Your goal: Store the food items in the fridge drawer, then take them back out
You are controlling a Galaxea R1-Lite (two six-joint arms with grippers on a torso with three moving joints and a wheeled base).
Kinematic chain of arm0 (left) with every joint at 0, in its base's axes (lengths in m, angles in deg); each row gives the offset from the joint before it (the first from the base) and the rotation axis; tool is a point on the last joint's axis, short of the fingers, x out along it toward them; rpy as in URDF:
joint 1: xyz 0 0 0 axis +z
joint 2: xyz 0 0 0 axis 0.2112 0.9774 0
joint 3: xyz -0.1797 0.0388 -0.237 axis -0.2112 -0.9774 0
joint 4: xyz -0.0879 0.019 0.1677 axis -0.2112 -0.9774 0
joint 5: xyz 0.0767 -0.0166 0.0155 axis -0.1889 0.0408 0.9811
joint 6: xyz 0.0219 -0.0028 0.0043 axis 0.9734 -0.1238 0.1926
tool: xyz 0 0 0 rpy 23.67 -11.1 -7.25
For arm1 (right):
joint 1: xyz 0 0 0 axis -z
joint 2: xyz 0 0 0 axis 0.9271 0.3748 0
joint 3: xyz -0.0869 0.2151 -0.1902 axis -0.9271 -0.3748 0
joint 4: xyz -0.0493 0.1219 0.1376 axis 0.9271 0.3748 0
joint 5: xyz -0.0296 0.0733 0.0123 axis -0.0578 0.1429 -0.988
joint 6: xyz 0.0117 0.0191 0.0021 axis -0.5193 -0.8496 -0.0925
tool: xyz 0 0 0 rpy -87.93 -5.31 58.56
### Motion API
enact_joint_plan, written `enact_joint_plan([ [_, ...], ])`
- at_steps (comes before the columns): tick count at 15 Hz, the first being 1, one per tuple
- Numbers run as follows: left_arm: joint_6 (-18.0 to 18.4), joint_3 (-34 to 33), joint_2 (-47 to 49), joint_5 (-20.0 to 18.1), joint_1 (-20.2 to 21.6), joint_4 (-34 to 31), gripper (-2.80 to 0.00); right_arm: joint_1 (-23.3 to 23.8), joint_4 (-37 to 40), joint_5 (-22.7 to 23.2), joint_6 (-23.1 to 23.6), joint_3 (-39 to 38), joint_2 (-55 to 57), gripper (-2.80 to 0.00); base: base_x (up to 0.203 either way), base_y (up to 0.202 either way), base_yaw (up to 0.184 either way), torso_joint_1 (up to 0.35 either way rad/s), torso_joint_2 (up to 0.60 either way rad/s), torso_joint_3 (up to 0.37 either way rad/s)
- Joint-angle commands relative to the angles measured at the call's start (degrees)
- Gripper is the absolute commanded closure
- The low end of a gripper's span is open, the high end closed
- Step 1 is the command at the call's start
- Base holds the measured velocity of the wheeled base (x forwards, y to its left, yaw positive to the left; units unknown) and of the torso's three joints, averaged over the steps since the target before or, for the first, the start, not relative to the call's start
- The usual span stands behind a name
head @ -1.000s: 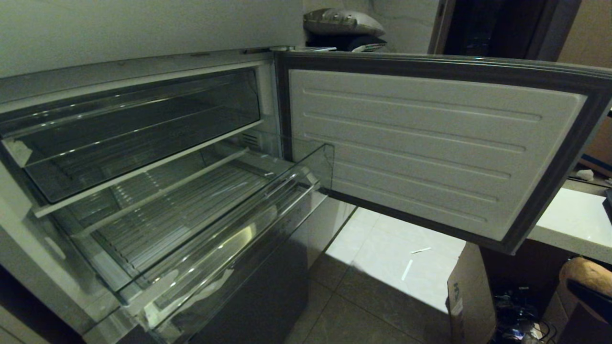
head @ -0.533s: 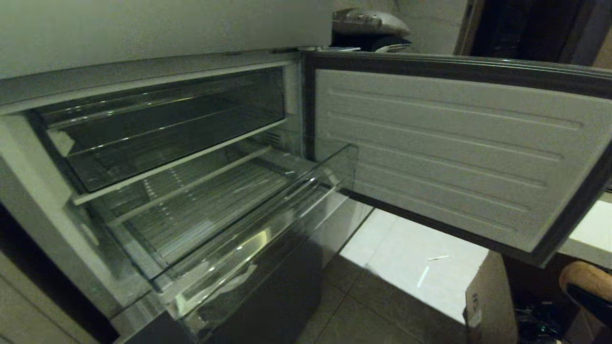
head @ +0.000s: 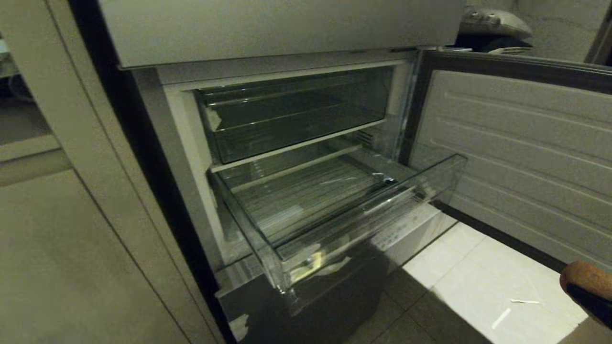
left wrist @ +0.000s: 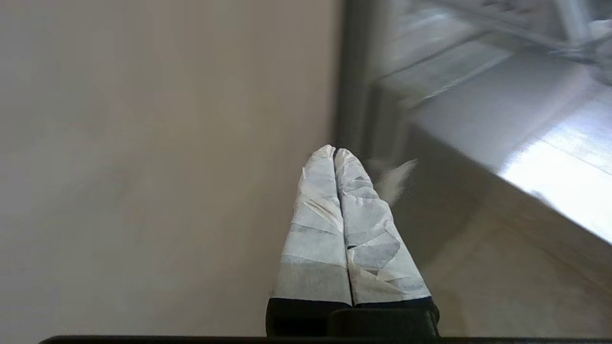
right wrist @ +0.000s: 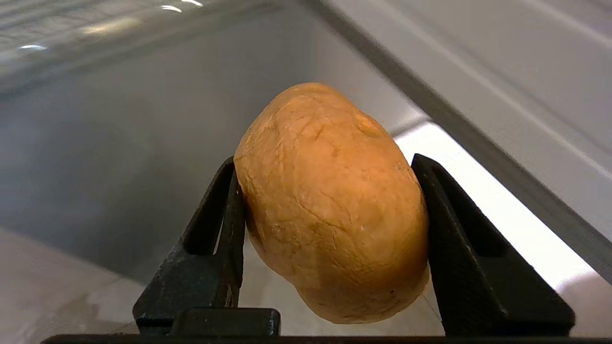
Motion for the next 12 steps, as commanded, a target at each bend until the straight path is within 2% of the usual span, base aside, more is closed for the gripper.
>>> enact_joint_plan([
  [1,0.0,0.0,0.0,0.0,0.0,0.0,0.0,0.1,-0.2,0.2,0.1,-0.1,0.3,0.0,-0.001,-0.013,0.178,0.007,0.0,-0.002],
  [6,0.0,0.0,0.0,0.0,0.0,0.0,0.0,-0.1,-0.8,0.7,0.3,1.0,0.1,0.0,0.001,-0.007,0.155,0.003,0.0,0.002],
  [10,0.0,0.0,0.0,0.0,0.0,0.0,0.0,-1.4,-7.8,5.8,0.4,8.5,4.6,0.0,-0.001,-0.001,0.014,0.001,0.0,0.0],
  [12,-0.1,0.0,0.0,0.0,0.0,0.0,0.0,-4.8,-8.1,6.5,0.1,13.4,8.5,0.0,0.0,0.0,0.0,0.0,0.0,0.0],
])
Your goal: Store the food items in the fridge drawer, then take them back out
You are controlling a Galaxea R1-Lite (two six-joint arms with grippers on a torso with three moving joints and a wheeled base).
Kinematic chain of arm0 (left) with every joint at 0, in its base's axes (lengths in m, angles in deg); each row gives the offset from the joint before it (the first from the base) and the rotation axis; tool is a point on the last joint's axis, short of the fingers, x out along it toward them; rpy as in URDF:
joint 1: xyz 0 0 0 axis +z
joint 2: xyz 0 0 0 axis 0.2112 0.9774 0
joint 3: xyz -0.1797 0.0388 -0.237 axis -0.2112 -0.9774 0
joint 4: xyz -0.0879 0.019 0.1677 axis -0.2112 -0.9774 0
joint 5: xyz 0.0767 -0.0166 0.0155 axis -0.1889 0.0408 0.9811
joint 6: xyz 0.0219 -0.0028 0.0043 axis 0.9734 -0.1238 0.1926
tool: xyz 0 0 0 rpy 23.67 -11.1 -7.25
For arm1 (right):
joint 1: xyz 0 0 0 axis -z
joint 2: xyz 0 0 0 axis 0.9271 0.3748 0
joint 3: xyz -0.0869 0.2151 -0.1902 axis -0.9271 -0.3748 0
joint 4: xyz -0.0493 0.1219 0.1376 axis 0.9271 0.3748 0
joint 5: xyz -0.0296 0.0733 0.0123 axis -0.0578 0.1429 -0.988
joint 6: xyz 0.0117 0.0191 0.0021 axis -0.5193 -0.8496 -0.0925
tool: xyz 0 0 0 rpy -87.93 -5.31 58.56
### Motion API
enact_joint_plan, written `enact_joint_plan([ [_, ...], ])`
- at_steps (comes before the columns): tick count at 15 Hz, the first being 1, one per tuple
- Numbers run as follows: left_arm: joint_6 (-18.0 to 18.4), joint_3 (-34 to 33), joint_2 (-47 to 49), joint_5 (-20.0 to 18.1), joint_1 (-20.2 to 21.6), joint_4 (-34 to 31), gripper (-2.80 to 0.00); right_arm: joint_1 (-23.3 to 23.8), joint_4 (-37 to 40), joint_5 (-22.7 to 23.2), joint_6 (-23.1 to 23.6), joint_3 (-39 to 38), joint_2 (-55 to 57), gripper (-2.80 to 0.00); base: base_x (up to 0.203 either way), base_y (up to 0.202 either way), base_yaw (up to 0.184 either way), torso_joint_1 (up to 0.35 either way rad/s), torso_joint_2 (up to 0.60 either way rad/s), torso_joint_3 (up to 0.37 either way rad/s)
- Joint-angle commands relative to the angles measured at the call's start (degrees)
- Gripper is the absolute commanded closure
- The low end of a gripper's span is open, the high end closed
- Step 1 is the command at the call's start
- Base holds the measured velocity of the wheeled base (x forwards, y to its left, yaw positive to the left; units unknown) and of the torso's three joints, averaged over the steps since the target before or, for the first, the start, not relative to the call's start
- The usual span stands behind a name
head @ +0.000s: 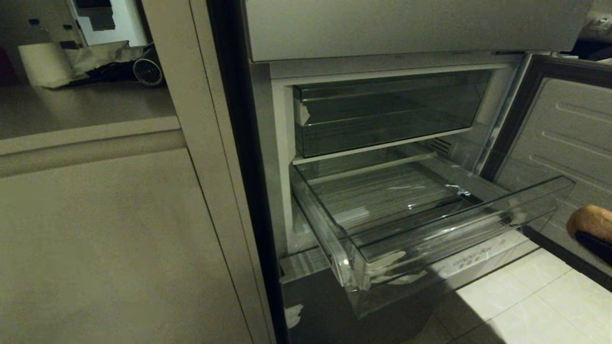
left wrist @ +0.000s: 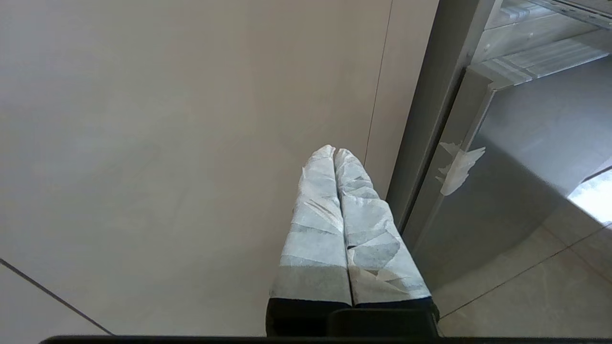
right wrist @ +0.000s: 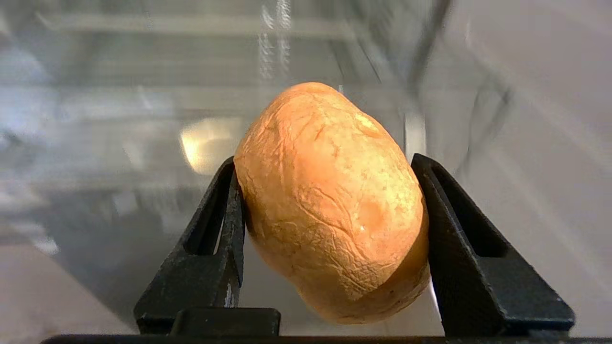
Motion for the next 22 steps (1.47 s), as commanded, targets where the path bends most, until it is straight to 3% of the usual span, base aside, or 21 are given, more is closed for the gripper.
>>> enact_joint_plan([
  [1,0.0,0.0,0.0,0.0,0.0,0.0,0.0,-5.2,-0.2,0.3,-0.3,5.0,5.3,0.0,0.0,0.0,0.0,0.0,0.0,0.0],
  [5,0.0,0.0,0.0,0.0,0.0,0.0,0.0,-11.4,-0.1,-0.2,-4.8,12.2,13.2,0.0,0.0,0.0,0.0,0.0,0.0,0.0],
  [9,0.0,0.0,0.0,0.0,0.0,0.0,0.0,-14.9,-0.1,-1.3,-13.1,18.7,19.9,0.0,0.0,0.0,0.0,0.0,0.0,0.0],
  [13,0.0,0.0,0.0,0.0,0.0,0.0,0.0,-20.2,0.6,-2.7,-13.8,23.0,24.0,0.0,0.0,0.0,0.0,0.0,0.0,0.0],
  [17,0.0,0.0,0.0,0.0,0.0,0.0,0.0,-24.9,0.3,-8.2,-13.5,26.9,29.9,0.0,0.0,0.0,0.0,0.0,0.0,0.0],
  [22,0.0,0.0,0.0,0.0,0.0,0.0,0.0,-26.5,0.5,-11.0,-13.2,32.8,35.0,0.0,0.0,0.0,0.0,0.0,0.0,0.0],
])
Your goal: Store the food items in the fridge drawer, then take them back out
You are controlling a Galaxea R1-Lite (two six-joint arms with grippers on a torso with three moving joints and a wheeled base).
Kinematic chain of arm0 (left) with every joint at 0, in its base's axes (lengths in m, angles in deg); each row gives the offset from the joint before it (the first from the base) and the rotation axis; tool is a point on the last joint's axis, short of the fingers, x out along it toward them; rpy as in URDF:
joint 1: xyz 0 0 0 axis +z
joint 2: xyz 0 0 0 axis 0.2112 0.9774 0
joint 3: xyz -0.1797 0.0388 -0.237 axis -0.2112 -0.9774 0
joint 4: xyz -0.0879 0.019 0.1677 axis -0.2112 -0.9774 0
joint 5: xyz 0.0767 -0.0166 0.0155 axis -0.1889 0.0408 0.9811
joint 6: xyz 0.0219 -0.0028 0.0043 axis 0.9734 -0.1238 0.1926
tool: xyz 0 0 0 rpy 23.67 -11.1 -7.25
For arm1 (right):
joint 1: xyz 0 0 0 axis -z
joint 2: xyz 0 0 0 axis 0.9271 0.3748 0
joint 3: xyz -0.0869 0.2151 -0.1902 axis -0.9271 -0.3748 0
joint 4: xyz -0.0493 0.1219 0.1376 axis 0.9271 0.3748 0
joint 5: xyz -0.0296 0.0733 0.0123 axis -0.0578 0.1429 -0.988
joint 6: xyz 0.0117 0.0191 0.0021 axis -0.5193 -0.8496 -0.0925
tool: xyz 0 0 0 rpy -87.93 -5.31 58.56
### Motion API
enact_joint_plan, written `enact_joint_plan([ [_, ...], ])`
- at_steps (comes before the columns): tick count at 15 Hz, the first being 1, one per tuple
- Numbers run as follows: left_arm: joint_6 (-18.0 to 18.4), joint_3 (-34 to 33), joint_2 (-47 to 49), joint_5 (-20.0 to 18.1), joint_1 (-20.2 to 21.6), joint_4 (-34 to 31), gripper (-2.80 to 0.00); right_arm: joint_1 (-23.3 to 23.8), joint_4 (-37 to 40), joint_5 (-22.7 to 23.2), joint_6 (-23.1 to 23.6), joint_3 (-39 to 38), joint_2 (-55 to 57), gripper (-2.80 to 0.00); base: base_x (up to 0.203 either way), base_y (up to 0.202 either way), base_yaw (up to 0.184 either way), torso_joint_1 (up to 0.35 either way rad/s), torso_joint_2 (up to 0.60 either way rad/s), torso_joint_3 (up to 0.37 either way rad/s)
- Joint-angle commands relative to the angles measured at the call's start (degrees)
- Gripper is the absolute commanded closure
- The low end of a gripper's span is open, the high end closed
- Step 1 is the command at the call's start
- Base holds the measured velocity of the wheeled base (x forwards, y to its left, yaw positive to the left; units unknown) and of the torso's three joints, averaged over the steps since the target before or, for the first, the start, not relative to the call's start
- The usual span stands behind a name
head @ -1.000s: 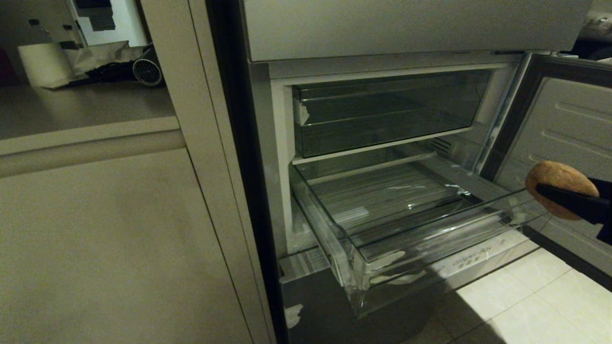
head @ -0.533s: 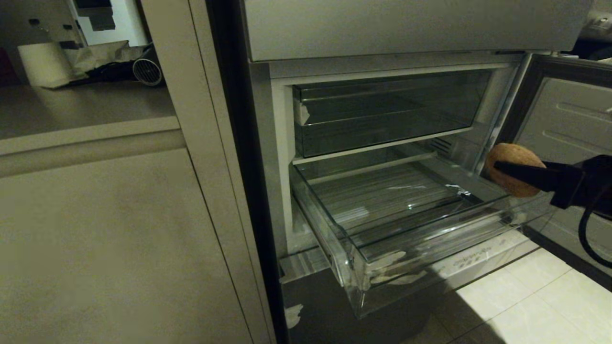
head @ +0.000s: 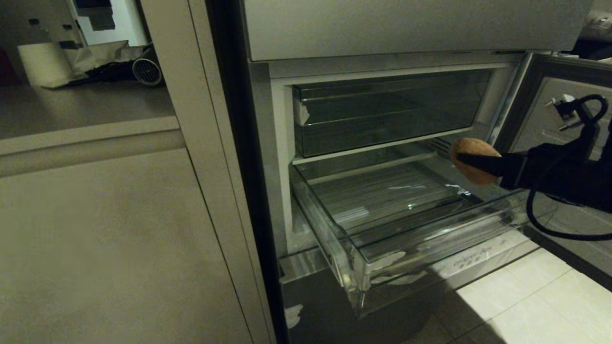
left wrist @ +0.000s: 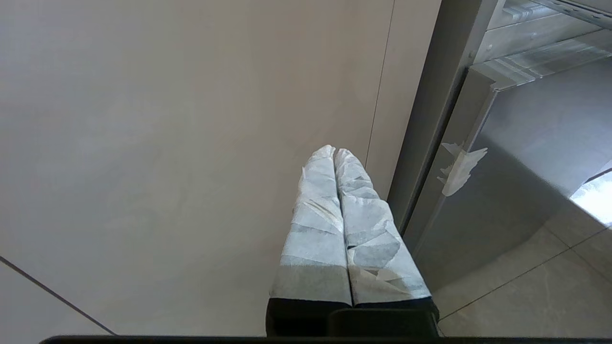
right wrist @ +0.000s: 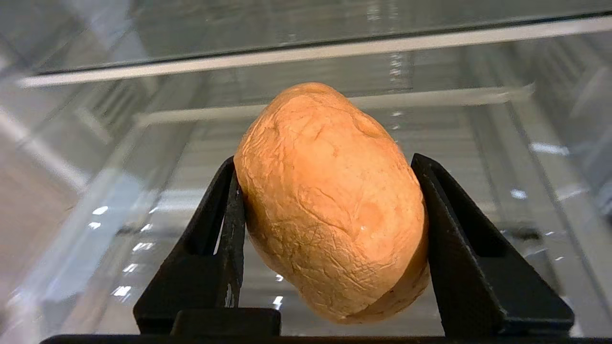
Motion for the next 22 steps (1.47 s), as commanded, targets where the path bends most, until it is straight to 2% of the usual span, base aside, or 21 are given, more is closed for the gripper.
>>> enact_joint_plan([
  [1,0.0,0.0,0.0,0.0,0.0,0.0,0.0,-0.5,-0.2,-2.0,0.1,2.8,3.5,0.0,0.0,0.0,0.0,0.0,0.0,0.0],
  [2,0.0,0.0,0.0,0.0,0.0,0.0,0.0,-0.5,-0.2,-2.6,0.2,3.7,4.5,0.0,0.0,0.0,0.0,0.0,0.0,0.0],
  [3,-0.1,0.0,0.0,0.0,0.0,0.0,0.0,-0.5,-0.2,-2.8,0.2,4.8,5.4,-2.8,0.0,0.0,0.0,0.0,0.0,0.0],
  [12,0.0,0.0,0.0,0.0,0.0,0.0,0.0,-0.4,-0.4,-2.8,0.0,6.2,5.1,-2.8,0.0,0.0,0.0,0.0,0.0,0.0],
  [13,0.0,0.0,0.0,0.0,0.0,0.0,0.0,-0.5,-0.2,-2.9,0.0,5.0,2.8,0.0,0.0,0.0,0.0,0.0,0.0,0.0],
  [15,0.0,0.0,0.0,0.0,0.0,0.0,0.0,-0.5,0.0,-3.4,-0.1,1.8,-2.8,0.0,0.0,0.0,0.0,0.0,0.0,0.0],
  [17,0.0,0.0,0.0,0.0,0.0,0.0,0.0,-0.5,0.0,-5.7,-0.1,-3.1,-9.5,0.0,0.0,0.0,0.0,0.0,0.0,0.0],
  [20,0.0,0.0,0.0,0.0,0.0,0.0,0.0,-0.3,0.2,-11.1,-0.2,-15.0,-23.2,0.0,0.0,0.0,0.0,0.0,0.0,0.0],
  [22,0.0,0.0,0.0,0.0,0.0,0.0,0.0,0.3,1.5,-12.9,-0.3,-21.9,-32.5,0.0,0.0,0.0,0.0,0.0,0.0,0.0],
])
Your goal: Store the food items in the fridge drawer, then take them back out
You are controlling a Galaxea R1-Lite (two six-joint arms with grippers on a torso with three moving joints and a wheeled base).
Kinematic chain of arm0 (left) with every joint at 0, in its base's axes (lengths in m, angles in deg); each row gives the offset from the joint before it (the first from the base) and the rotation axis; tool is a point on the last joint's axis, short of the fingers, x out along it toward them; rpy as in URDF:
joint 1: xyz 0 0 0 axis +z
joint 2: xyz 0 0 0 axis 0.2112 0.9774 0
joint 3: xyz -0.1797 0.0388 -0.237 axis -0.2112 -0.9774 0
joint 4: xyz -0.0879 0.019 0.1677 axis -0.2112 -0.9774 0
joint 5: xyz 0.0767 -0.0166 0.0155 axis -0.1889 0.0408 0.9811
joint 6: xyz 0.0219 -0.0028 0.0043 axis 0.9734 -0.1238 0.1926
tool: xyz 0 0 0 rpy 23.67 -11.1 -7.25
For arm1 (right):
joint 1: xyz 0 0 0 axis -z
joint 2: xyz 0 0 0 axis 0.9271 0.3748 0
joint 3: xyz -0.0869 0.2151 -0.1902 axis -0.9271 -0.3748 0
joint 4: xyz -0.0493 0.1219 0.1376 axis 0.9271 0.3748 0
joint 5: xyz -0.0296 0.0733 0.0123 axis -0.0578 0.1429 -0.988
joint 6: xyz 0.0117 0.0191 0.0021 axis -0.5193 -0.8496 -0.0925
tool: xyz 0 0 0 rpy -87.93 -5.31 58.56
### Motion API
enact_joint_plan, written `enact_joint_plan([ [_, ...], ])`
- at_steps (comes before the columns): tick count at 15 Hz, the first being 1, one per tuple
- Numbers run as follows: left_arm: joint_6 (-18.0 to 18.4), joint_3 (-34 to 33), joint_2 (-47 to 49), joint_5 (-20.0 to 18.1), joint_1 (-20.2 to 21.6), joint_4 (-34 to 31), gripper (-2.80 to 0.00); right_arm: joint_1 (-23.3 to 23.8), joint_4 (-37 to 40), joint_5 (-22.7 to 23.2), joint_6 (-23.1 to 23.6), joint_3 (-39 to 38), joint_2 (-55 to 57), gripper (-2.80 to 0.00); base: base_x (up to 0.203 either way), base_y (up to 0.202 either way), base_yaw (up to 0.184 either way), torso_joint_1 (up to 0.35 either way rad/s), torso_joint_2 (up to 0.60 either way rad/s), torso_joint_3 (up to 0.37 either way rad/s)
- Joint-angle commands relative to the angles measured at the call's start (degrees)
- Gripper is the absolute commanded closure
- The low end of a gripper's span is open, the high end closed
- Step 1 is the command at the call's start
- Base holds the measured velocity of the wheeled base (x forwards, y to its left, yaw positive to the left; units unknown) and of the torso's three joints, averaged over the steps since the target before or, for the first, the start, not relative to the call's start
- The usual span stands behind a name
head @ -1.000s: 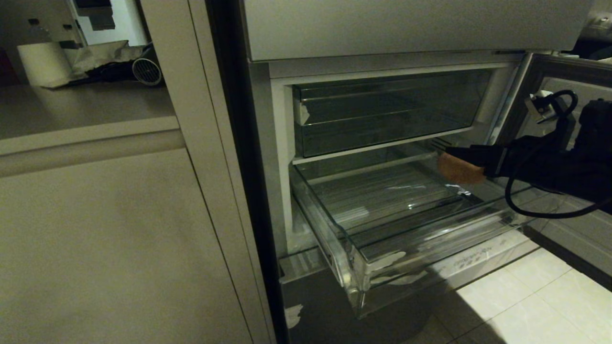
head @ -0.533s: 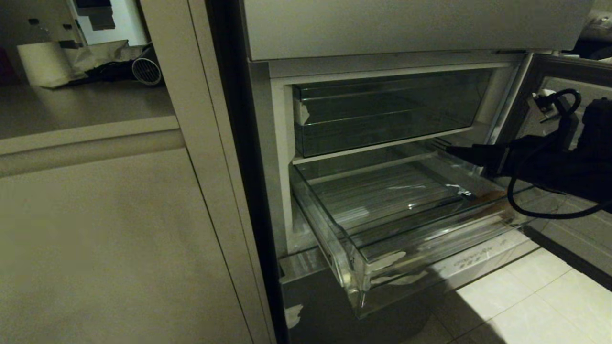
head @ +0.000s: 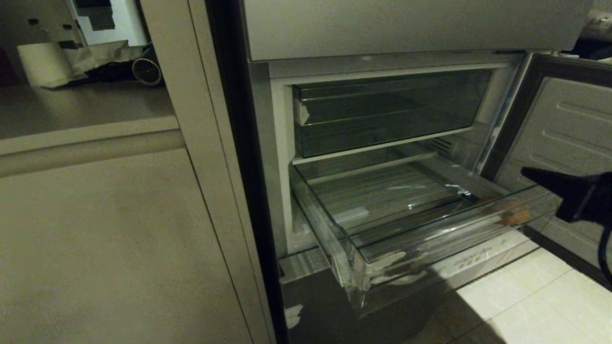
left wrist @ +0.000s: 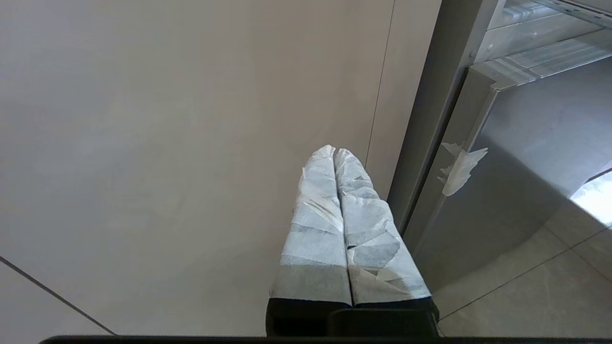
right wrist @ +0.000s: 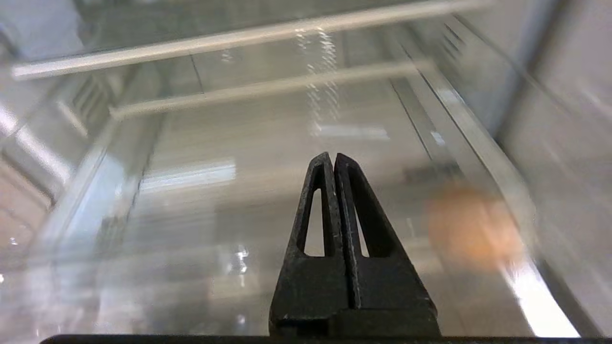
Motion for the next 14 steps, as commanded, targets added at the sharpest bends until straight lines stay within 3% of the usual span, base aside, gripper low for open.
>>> enact_joint_plan([
  [1,0.0,0.0,0.0,0.0,0.0,0.0,0.0,1.0,2.2,-0.9,-0.1,-7.8,-16.6,0.0,0.0,0.0,0.0,0.0,0.0,0.0],
  [7,0.0,0.0,0.0,0.0,0.0,0.0,0.0,5.0,26.1,-6.1,2.7,-18.0,-41.4,0.0,0.0,0.0,0.0,0.0,0.0,0.0],
  [11,0.0,0.0,0.1,0.0,0.0,0.0,0.0,5.2,28.5,-13.4,13.9,-31.2,-52.2,0.0,0.0,0.0,0.0,0.0,0.0,0.0],
  [14,-0.1,0.0,0.0,0.0,0.0,0.0,0.0,5.2,30.1,-14.3,12.1,-34.4,-53.3,0.0,0.0,0.0,0.0,0.0,0.0,0.0],
])
